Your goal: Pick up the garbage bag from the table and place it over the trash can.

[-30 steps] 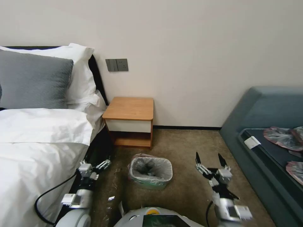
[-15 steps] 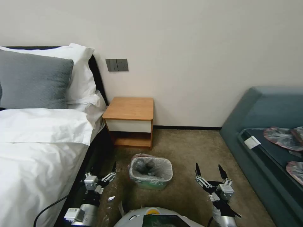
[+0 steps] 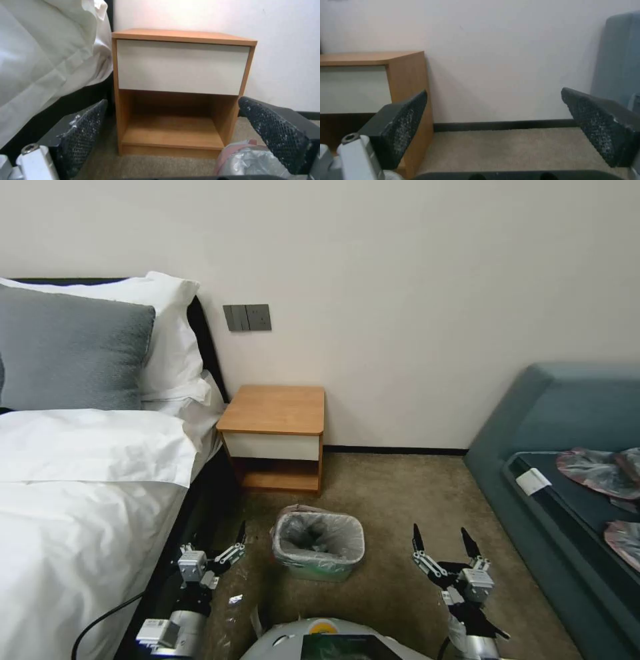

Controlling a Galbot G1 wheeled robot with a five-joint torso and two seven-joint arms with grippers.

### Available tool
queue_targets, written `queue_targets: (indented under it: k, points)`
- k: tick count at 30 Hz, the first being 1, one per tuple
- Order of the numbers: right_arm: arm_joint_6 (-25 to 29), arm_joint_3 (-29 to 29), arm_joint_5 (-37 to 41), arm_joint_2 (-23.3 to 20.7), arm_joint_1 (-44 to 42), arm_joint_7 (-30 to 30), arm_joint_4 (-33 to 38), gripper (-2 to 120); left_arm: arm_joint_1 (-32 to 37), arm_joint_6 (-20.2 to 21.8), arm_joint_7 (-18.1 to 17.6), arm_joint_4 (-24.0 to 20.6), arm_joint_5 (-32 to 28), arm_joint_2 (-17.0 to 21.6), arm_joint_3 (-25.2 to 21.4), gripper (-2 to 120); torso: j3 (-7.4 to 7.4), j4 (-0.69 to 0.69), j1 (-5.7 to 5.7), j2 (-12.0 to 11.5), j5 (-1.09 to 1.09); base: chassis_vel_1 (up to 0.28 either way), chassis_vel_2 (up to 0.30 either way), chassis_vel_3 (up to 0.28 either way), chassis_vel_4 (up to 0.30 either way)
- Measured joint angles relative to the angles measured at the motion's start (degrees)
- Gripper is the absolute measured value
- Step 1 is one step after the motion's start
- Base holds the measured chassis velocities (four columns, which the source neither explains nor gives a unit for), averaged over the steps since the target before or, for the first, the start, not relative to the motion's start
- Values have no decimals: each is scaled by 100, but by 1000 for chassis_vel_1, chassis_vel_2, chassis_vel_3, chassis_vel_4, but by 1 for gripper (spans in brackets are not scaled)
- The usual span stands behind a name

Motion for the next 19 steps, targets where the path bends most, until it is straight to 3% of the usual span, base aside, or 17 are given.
queue_targets:
  k: [19]
  points:
    - [-15,-2,-4,-5,6,6,8,100,-8,7,-3,8,0,3,1,100,0,0,0,0,0,0,0,0,0]
